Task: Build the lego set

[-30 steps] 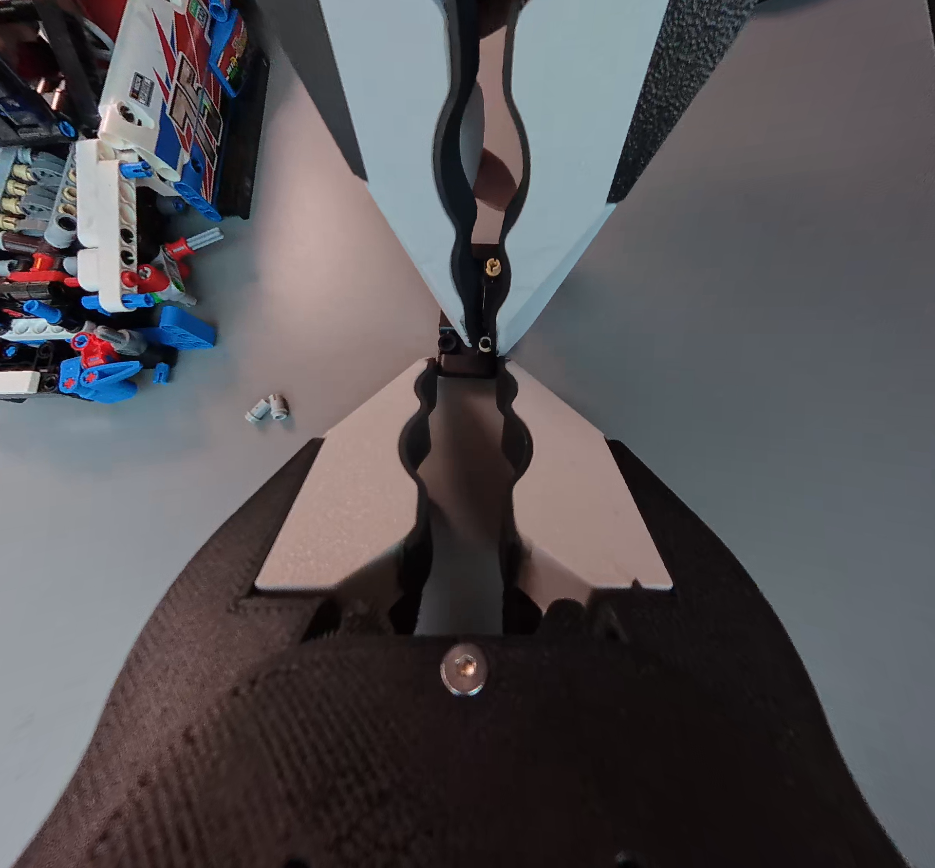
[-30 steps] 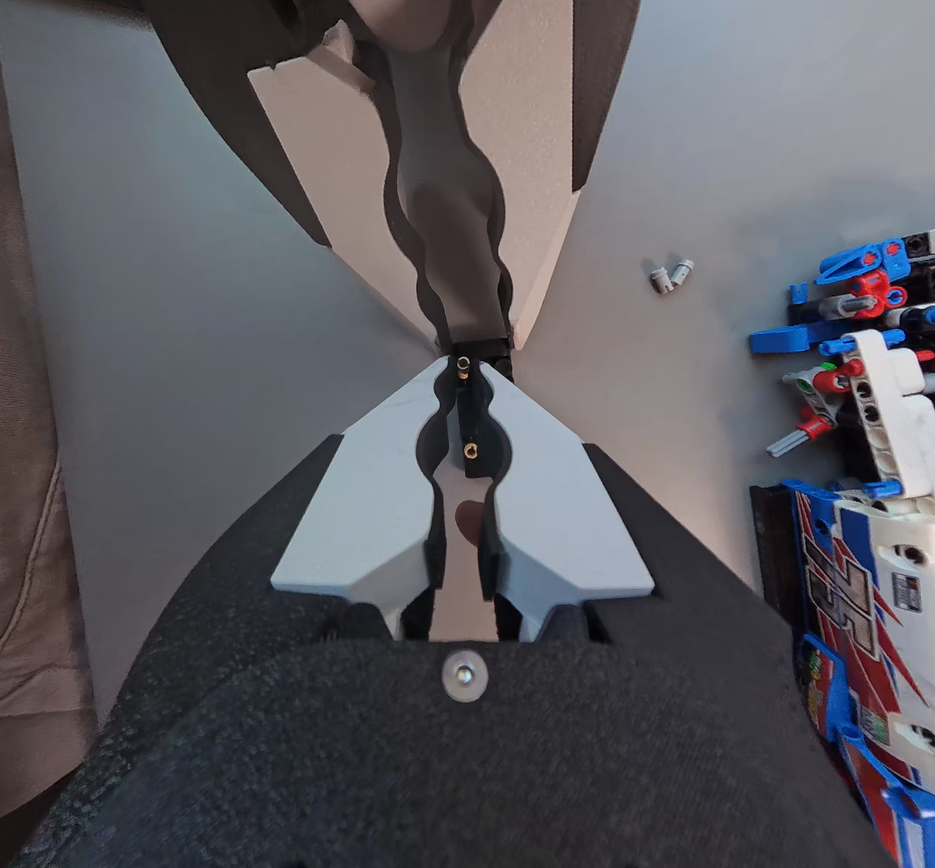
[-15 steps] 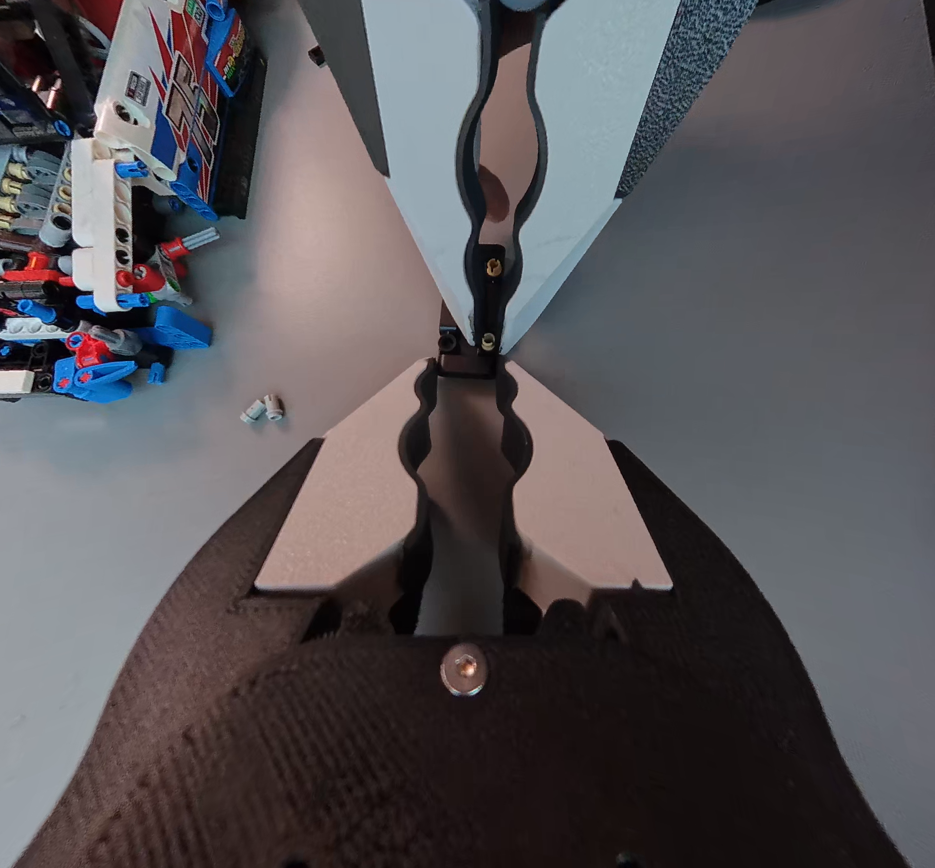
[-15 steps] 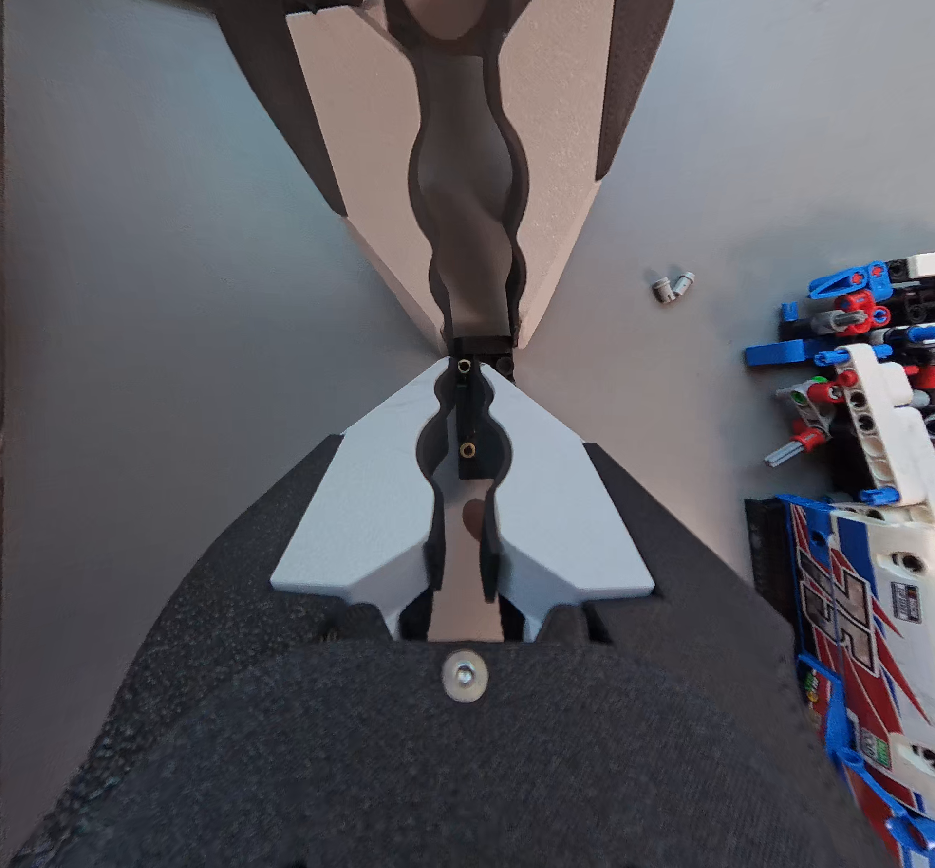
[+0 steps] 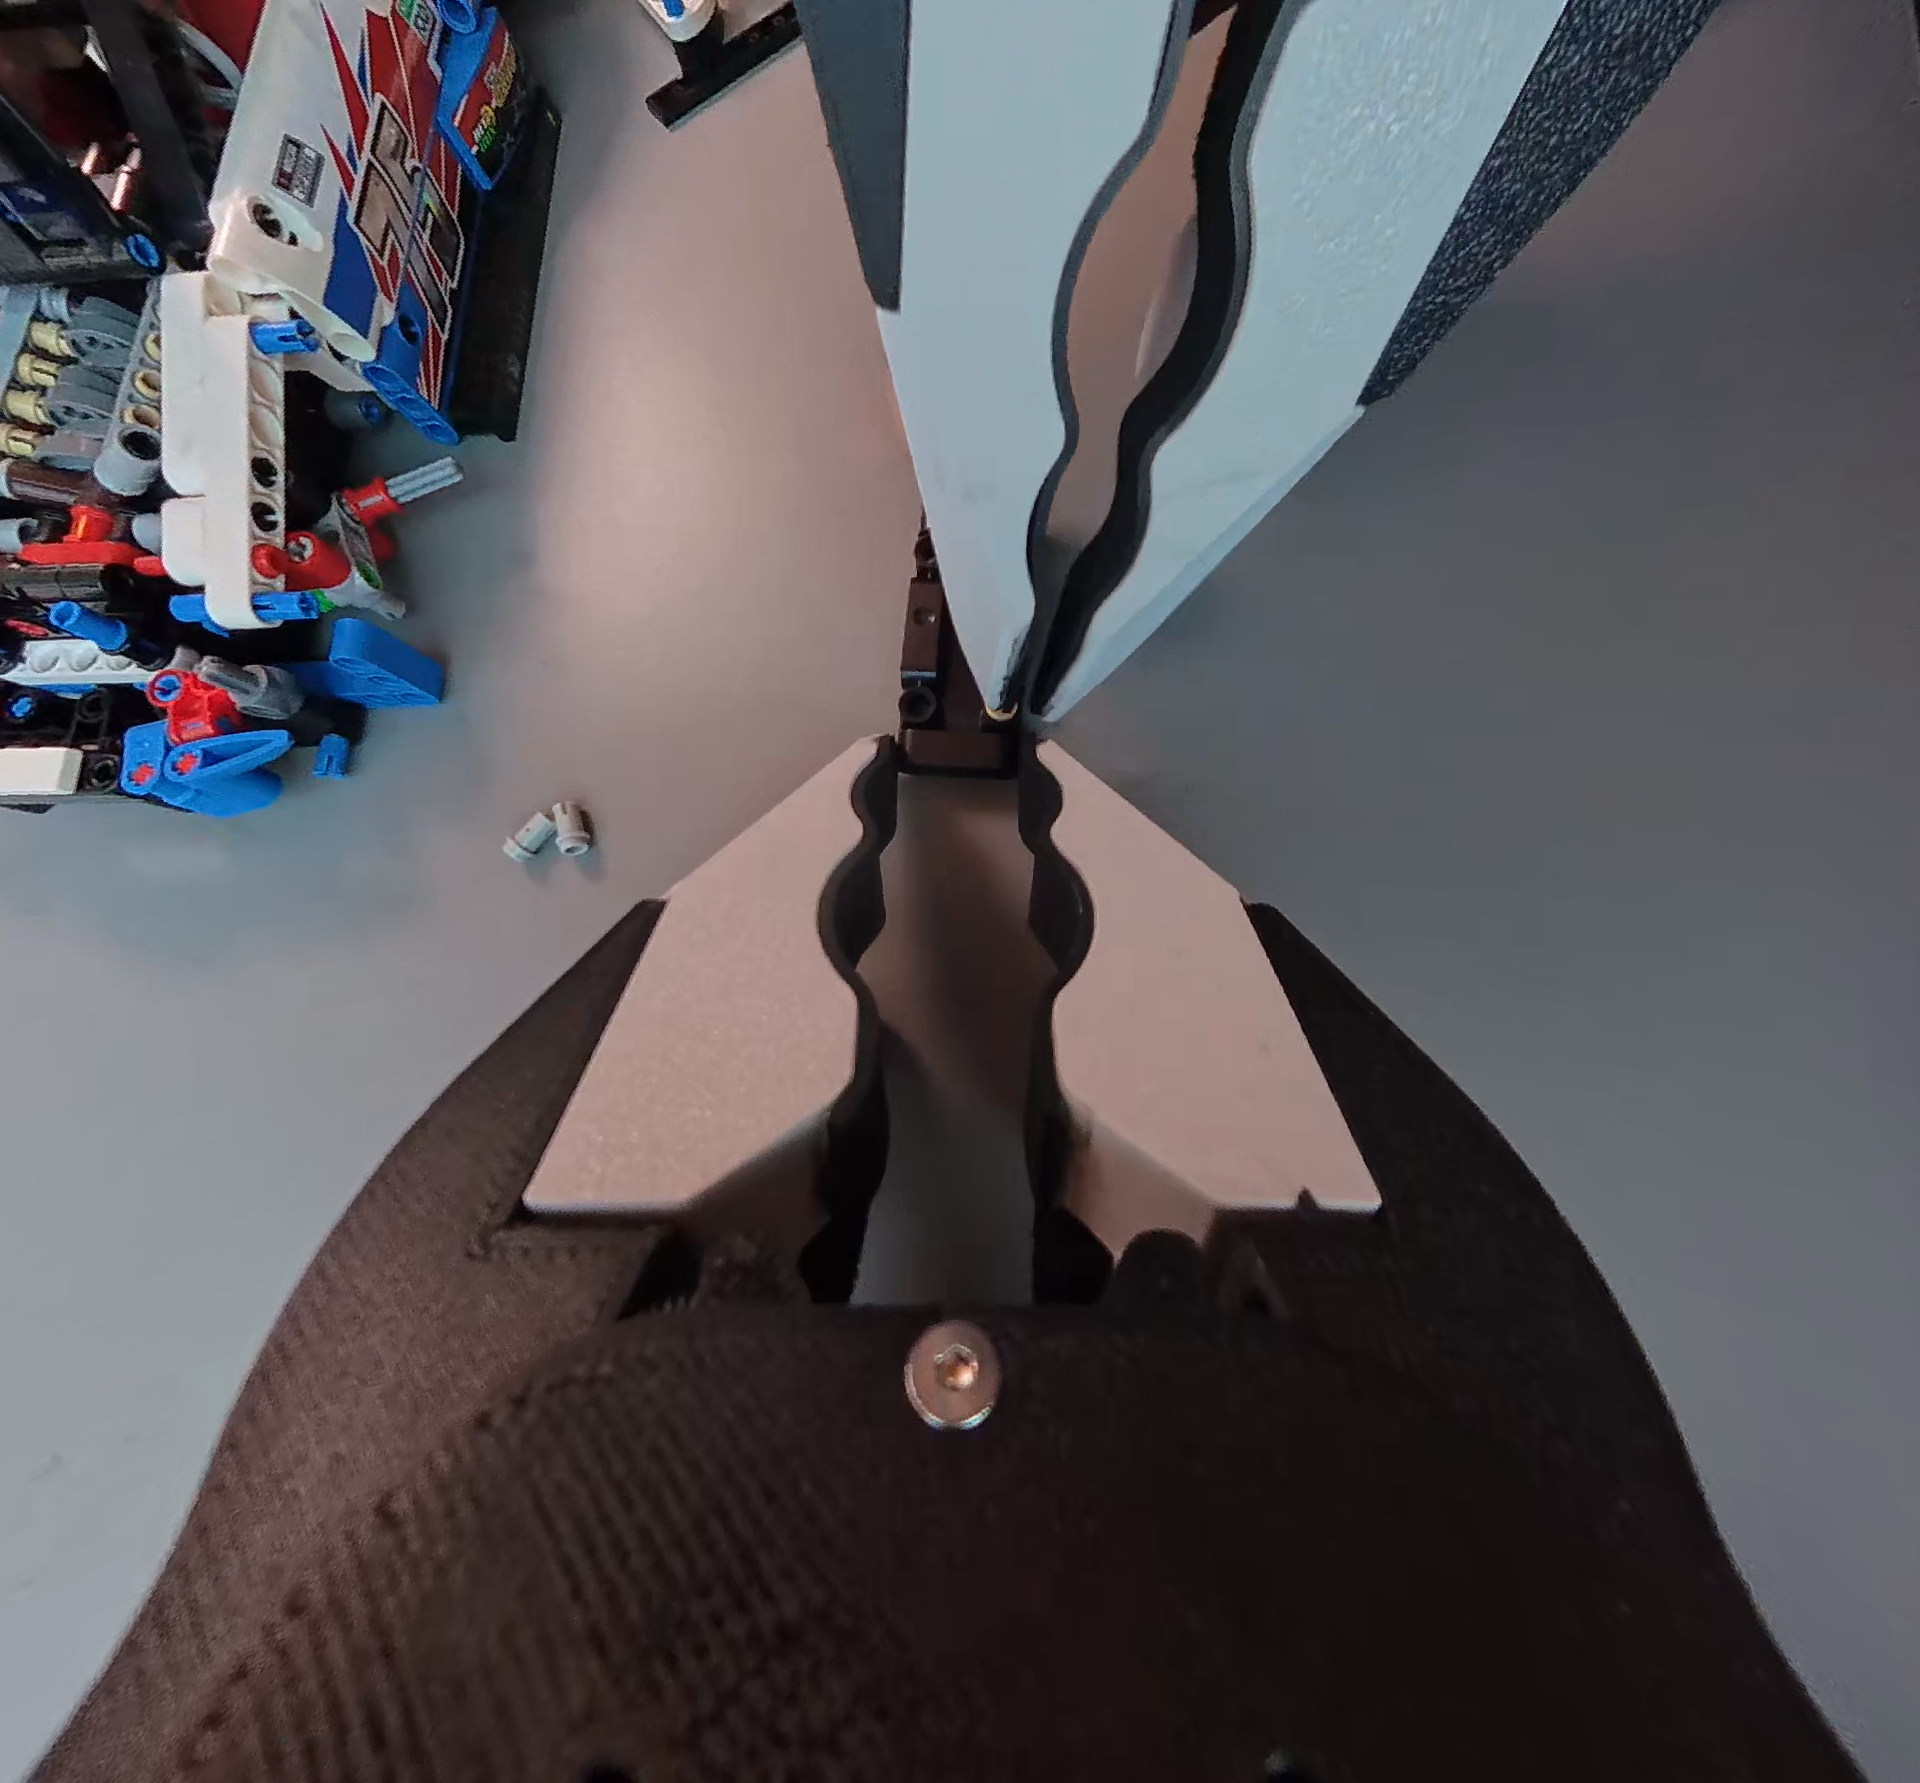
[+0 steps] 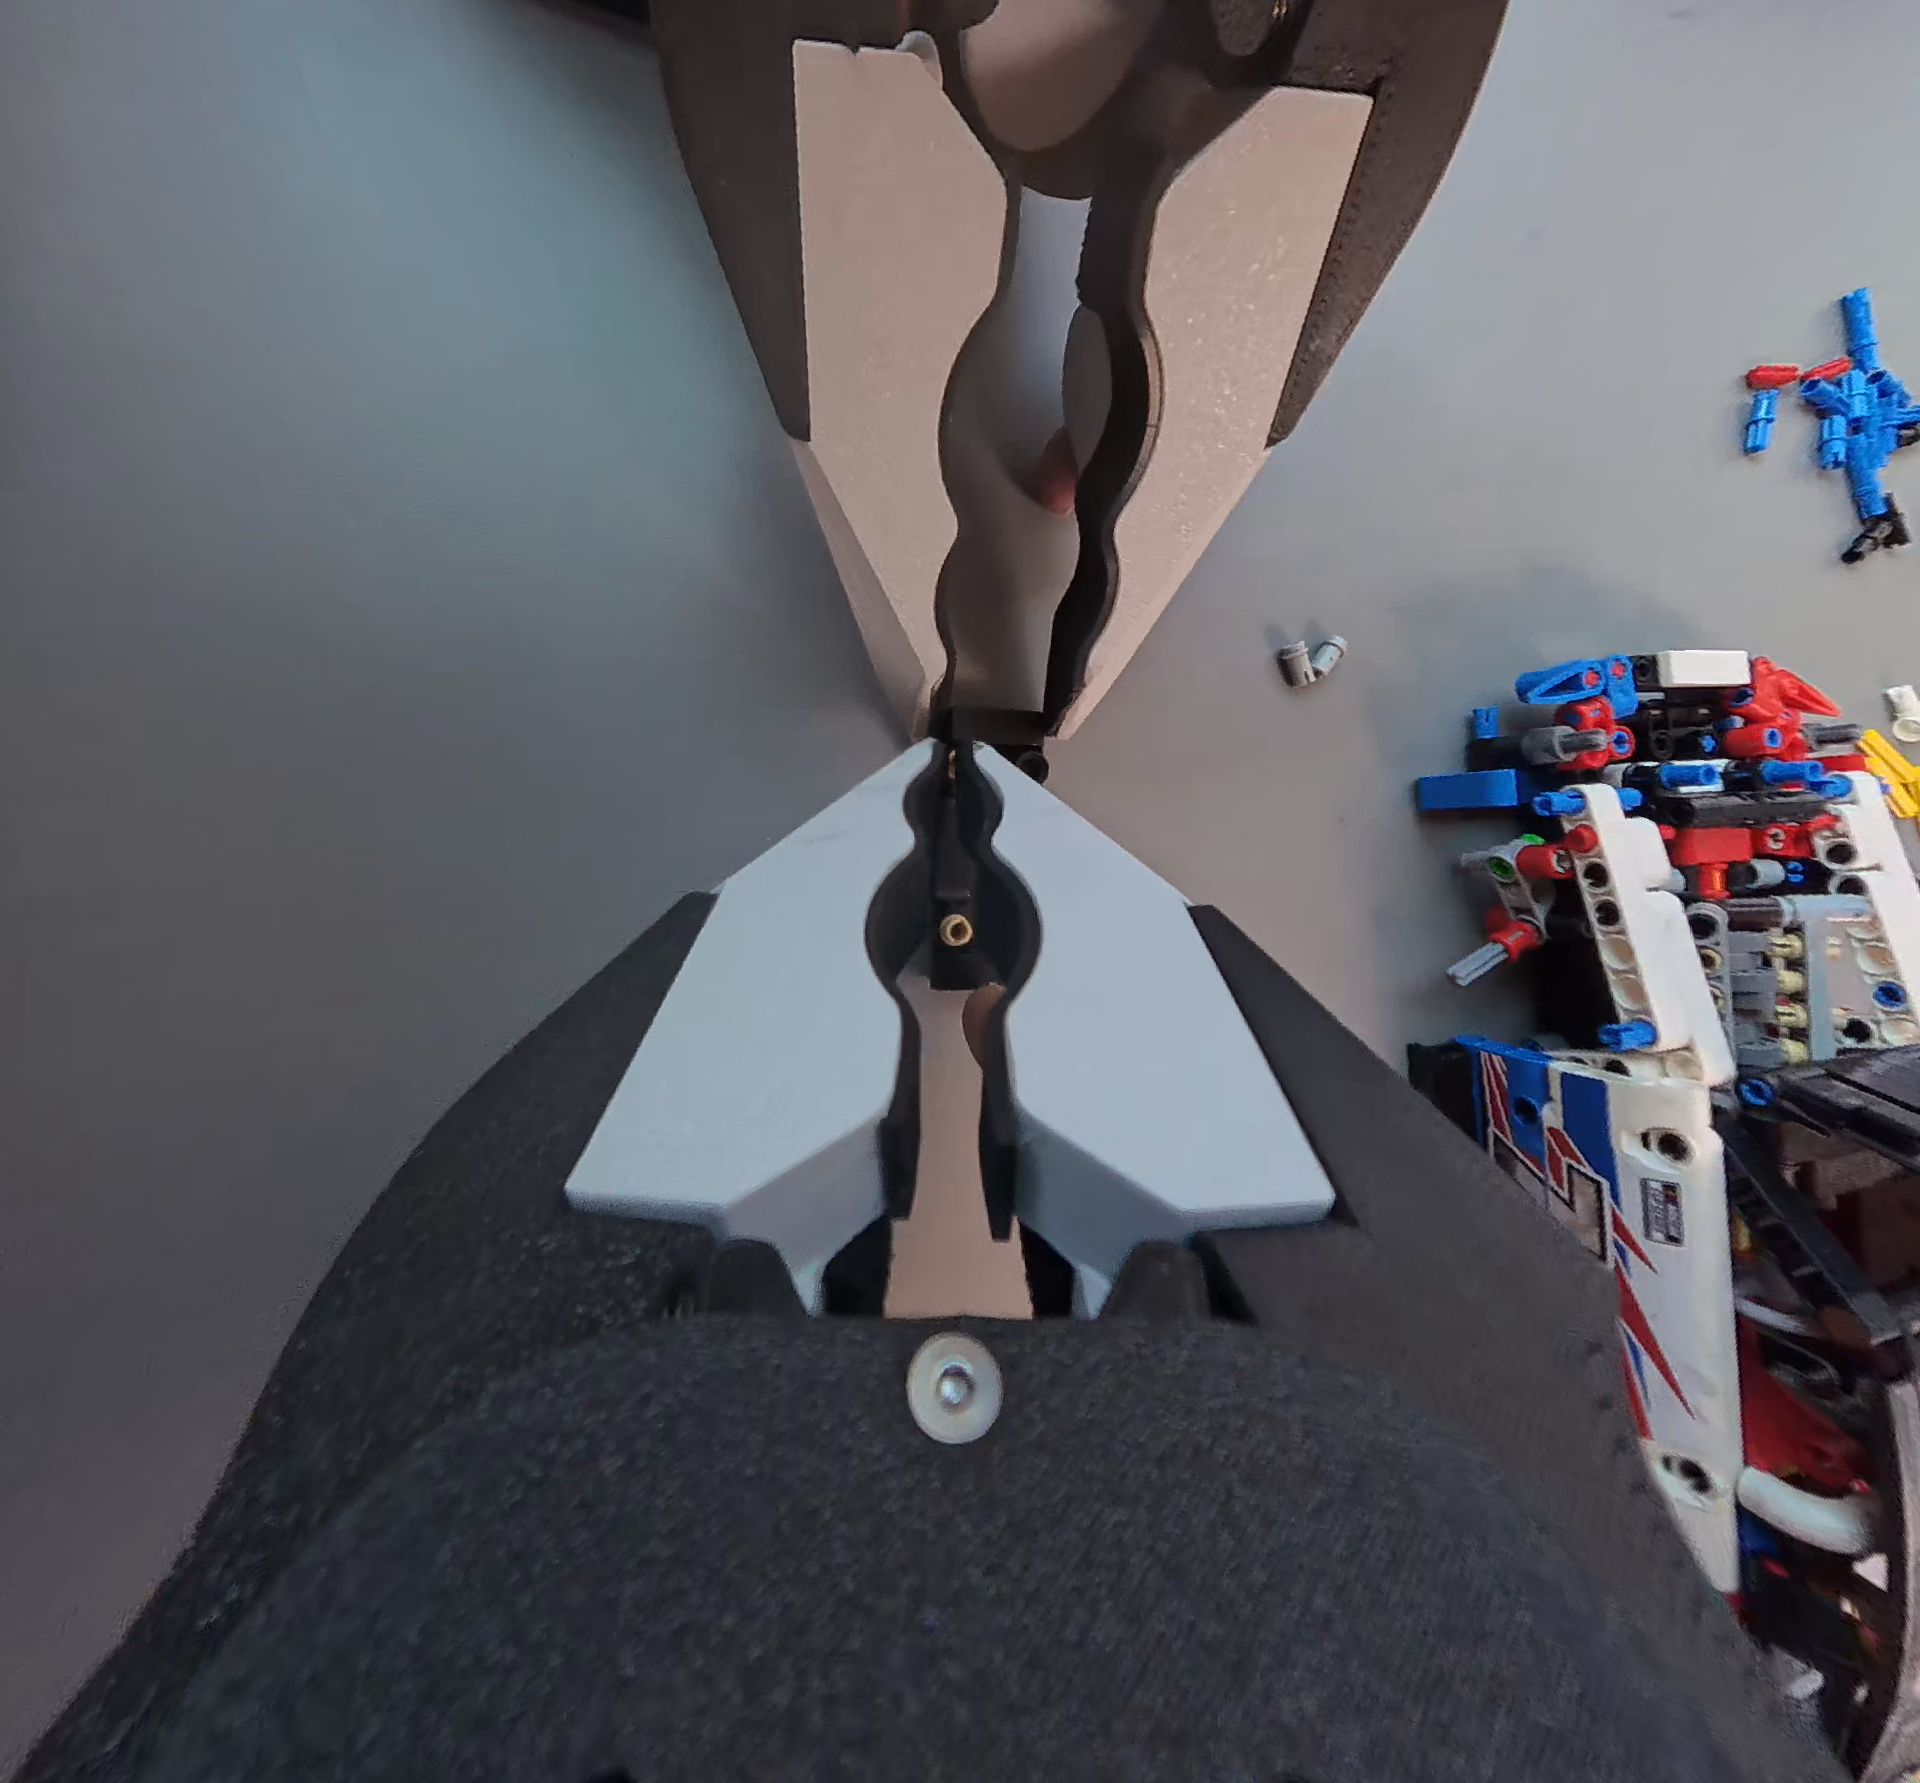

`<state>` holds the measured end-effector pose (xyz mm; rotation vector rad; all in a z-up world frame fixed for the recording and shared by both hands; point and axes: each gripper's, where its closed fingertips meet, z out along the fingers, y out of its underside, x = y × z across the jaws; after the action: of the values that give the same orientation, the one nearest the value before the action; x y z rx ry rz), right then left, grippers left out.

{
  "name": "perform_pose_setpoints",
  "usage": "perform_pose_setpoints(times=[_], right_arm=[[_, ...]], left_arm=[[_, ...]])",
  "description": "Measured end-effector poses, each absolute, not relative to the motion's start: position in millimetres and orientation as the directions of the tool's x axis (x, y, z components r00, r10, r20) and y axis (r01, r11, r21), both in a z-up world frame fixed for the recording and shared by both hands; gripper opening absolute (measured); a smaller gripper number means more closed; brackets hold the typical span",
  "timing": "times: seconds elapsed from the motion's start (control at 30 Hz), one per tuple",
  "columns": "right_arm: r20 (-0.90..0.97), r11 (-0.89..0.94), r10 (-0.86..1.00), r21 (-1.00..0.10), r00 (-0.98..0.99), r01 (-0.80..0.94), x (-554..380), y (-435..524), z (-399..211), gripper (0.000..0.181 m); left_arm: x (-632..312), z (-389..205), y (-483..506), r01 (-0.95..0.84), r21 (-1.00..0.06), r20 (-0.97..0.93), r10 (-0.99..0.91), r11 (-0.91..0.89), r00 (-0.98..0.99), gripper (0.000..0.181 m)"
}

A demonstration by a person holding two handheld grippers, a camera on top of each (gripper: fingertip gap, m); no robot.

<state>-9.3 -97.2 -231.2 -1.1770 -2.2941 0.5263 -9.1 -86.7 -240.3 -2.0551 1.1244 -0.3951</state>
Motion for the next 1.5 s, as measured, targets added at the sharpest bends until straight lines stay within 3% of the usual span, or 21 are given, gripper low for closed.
perform_pose_setpoints(times=[0.03,0.23,0.5,0.83,1.5], right_arm=[[0.261,0.561,0.822,-0.528,-0.506,0.638,-8.6,-96.6,-232.2,0.0],[0.262,0.594,0.801,-0.458,-0.538,0.661,-8.1,-96.4,-234.4,0.0],[0.191,0.411,0.903,-0.639,-0.384,0.65,-5.8,-82.8,-217.4,0.009],[0.116,0.278,0.955,-0.669,-0.273,0.689,18.7,-52.0,-225.0,0.032],[0.03,0.391,0.885,-0.592,-0.465,0.705,12.4,-55.7,-240.8,0.021]], left_arm=[[-9.1,-240.3,-86.6,-0.589,-0.735,-0.081,-0.82,-0.335,0.567,0.021],[-9.1,-240.4,-86.7,-0.59,-0.735,-0.083,-0.819,-0.335,0.568,0.021],[-9.4,-240.6,-86.9,-0.591,-0.734,-0.084,-0.818,-0.335,0.569,0.021],[-14.7,-240.3,-82.6,-0.587,-0.734,-0.1,-0.8,-0.341,0.591,0.021],[-15.7,-239.3,-78.2,-0.585,-0.752,-0.135,-0.799,-0.303,0.587,0.021]])
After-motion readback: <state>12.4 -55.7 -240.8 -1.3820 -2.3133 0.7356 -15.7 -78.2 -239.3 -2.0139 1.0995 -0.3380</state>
